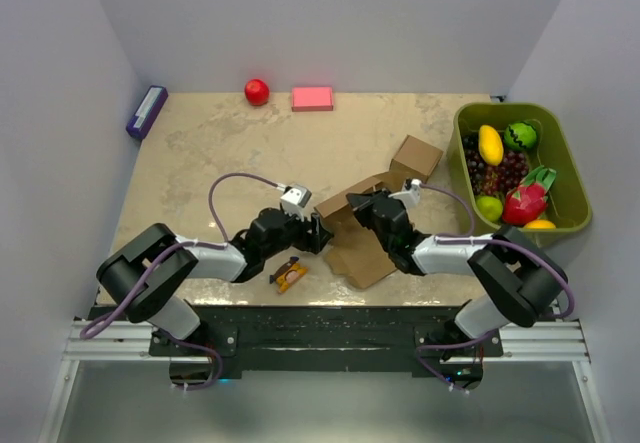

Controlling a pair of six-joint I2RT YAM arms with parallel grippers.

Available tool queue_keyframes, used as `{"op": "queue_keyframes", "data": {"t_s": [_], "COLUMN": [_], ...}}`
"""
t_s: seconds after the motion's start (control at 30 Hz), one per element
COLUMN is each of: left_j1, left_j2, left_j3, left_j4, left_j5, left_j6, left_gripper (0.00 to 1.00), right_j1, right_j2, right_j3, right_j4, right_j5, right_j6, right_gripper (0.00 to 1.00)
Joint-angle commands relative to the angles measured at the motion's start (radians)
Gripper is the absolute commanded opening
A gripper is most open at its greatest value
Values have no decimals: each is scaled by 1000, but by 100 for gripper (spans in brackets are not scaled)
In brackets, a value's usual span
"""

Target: Fold the paper box

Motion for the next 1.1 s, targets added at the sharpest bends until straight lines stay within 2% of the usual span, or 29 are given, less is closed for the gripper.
{"op": "queue_keyframes", "data": {"t_s": [0.0,0.2,1.07], "left_j1": [-42,-84,-204], "left_j2": [20,24,90], "left_j3": [19,-14,-48], "left_j4": [67,80,194], "left_j5": [-111,-160,-289], "left_j6": [13,15,56], "left_gripper": [72,70,64], "right_j1": [1,1,3], "right_j2": [-37,-67,-142], "right_j3": [-42,-117,-303], "right_j4": [16,108,115], "right_j5": [45,47,67], "right_j6": [0,-18,-3], "right_gripper": [0,0,0]}}
